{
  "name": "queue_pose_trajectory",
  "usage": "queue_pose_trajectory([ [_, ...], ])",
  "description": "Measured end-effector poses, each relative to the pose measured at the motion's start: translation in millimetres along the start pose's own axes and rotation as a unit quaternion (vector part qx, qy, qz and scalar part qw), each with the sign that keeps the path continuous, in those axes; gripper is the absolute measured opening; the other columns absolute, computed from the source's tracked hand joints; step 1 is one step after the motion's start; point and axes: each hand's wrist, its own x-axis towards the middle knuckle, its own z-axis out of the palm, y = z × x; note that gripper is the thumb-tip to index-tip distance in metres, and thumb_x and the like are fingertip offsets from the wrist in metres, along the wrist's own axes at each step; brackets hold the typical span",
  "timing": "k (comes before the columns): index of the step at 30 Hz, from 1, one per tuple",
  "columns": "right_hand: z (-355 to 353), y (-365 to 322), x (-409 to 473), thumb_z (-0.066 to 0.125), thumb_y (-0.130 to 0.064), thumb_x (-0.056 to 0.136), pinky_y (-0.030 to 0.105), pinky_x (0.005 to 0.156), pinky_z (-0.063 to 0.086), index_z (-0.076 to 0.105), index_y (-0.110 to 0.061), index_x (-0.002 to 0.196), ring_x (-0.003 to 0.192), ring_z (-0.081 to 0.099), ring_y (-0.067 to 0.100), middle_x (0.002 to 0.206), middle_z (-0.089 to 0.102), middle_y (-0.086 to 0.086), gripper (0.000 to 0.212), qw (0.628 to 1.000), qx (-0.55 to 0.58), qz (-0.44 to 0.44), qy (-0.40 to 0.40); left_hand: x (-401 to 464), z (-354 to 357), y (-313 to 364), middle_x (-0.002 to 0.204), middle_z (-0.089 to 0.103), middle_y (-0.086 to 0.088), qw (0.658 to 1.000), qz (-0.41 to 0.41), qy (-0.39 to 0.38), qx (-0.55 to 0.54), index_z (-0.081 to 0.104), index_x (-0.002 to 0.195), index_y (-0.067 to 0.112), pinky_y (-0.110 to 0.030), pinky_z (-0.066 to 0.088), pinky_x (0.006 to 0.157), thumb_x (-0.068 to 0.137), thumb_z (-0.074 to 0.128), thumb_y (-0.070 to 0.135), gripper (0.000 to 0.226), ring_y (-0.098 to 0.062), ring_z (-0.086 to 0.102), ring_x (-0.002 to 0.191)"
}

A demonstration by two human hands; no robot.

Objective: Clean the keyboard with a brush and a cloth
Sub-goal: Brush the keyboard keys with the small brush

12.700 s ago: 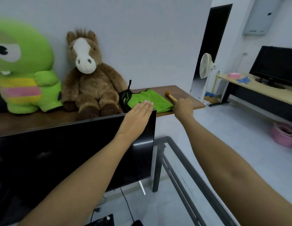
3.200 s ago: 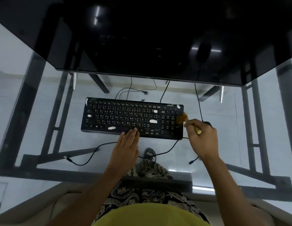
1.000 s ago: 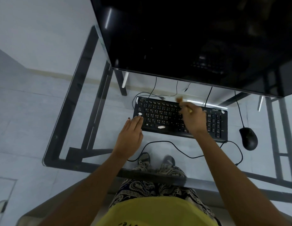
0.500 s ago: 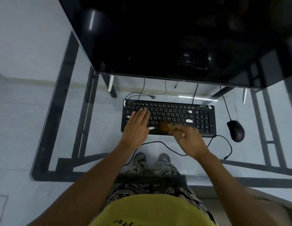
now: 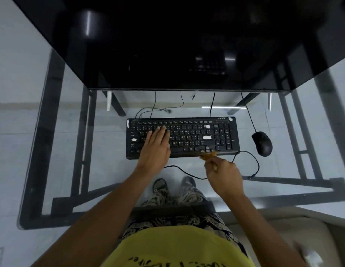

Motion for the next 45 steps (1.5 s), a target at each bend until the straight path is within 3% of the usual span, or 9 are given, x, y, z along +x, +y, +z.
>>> queue_pose_trajectory([
  [5, -8.0, 4.8, -5.5, 0.053, -0.017, 0.089, 0.027, 0.056, 0.045, 0.070, -0.024, 0.087, 0.059, 0.057, 0.014, 0.071, 0.065, -0.008, 0.019, 0.989, 0.118, -0.030, -0.083, 7.7, 2.0, 13.5, 0.153, 0.032, -0.014, 1.000, 0.013, -0.005, 0.002, 0.034, 0.145, 0.004, -0.047, 0.016, 0.119, 0.098, 0.038, 0.022, 0.050, -0.028, 0.026, 0.143],
  [8, -14.0, 24.0, 6.0, 0.051, -0.017, 0.090, 0.031, 0.056, 0.047, 0.069, -0.024, 0.084, 0.060, 0.059, 0.021, 0.065, 0.064, -0.001, 0.020, 0.984, 0.140, 0.103, 0.032, 14.4, 1.6, 22.8, 0.155, 0.027, -0.014, 1.000, 0.024, -0.009, 0.003, 0.029, 0.147, 0.004, -0.045, 0.011, 0.120, 0.097, 0.039, 0.022, 0.053, -0.027, 0.021, 0.145],
  [10, -16.1, 32.5, 7.0, 0.050, -0.015, 0.089, 0.029, 0.052, 0.044, 0.070, -0.020, 0.089, 0.057, 0.056, 0.020, 0.066, 0.064, 0.003, 0.021, 0.981, 0.142, 0.097, 0.093, 19.0, 1.3, 30.7, 0.157, 0.022, -0.013, 0.999, 0.032, -0.015, 0.009, 0.025, 0.148, 0.005, -0.044, 0.008, 0.121, 0.097, 0.038, 0.022, 0.056, -0.026, 0.017, 0.146],
  [13, -16.5, 34.4, 5.5, 0.050, -0.018, 0.085, 0.023, 0.050, 0.040, 0.071, -0.021, 0.086, 0.055, 0.054, 0.013, 0.067, 0.063, -0.005, 0.021, 0.986, 0.159, 0.023, 0.051, 25.8, 0.4, 44.4, 0.158, 0.018, -0.012, 0.999, 0.039, -0.024, 0.014, 0.021, 0.150, 0.006, -0.043, 0.005, 0.121, 0.097, 0.037, 0.023, 0.058, -0.025, 0.013, 0.147],
  [17, -29.2, 59.4, 22.8, 0.048, -0.021, 0.089, 0.037, 0.058, 0.050, 0.068, -0.019, 0.085, 0.062, 0.058, 0.028, 0.067, 0.064, 0.006, 0.021, 0.979, 0.132, 0.109, 0.108, 35.0, 0.7, 60.6, 0.159, 0.016, -0.012, 0.999, 0.023, -0.031, 0.009, 0.018, 0.150, 0.006, -0.040, 0.001, 0.121, 0.097, 0.037, 0.023, 0.059, -0.025, 0.011, 0.147],
  [23, -44.3, 85.2, 36.5, 0.045, -0.032, 0.083, 0.033, 0.062, 0.051, 0.069, -0.023, 0.088, 0.069, 0.063, 0.026, 0.080, 0.070, 0.004, 0.026, 0.993, 0.117, -0.001, -0.002, 49.3, 2.4, 87.6, 0.158, 0.019, -0.014, 1.000, 0.003, -0.024, 0.009, 0.019, 0.150, 0.004, -0.041, 0.006, 0.121, 0.096, 0.037, 0.023, 0.060, -0.026, 0.015, 0.146],
  [31, -63.4, 126.1, 52.4, 0.042, -0.028, 0.090, 0.035, 0.045, 0.049, 0.066, -0.015, 0.106, 0.070, 0.056, 0.022, 0.081, 0.059, 0.004, 0.032, 0.980, 0.015, -0.187, 0.059, 80.2, -6.2, 148.7, 0.153, 0.031, -0.016, 1.000, 0.019, 0.021, -0.008, 0.031, 0.146, 0.003, -0.044, 0.015, 0.120, 0.096, 0.039, 0.021, 0.054, -0.028, 0.025, 0.143],
  [37, -75.6, 183.5, 65.3, 0.050, -0.014, 0.090, 0.037, 0.058, 0.050, 0.063, -0.015, 0.111, 0.080, 0.053, 0.026, 0.093, 0.060, 0.007, 0.024, 0.970, -0.031, -0.222, 0.097, 113.9, -3.6, 214.7, 0.147, 0.040, -0.015, 0.998, 0.046, 0.043, -0.027, 0.038, 0.142, 0.003, -0.046, 0.024, 0.117, 0.097, 0.024, 0.028, 0.053, -0.030, 0.035, 0.138],
  [45, -98.0, 295.8, 70.2, 0.067, -0.017, 0.086, 0.040, 0.066, 0.053, 0.062, -0.013, 0.111, 0.082, 0.056, 0.027, 0.100, 0.059, 0.013, 0.026, 0.981, -0.100, -0.078, 0.148, 161.8, 23.4, 311.4, 0.146, 0.041, -0.017, 0.991, 0.131, 0.019, -0.031, 0.039, 0.142, 0.002, -0.045, 0.024, 0.117, 0.097, 0.045, 0.020, 0.048, -0.031, 0.038, 0.136],
])
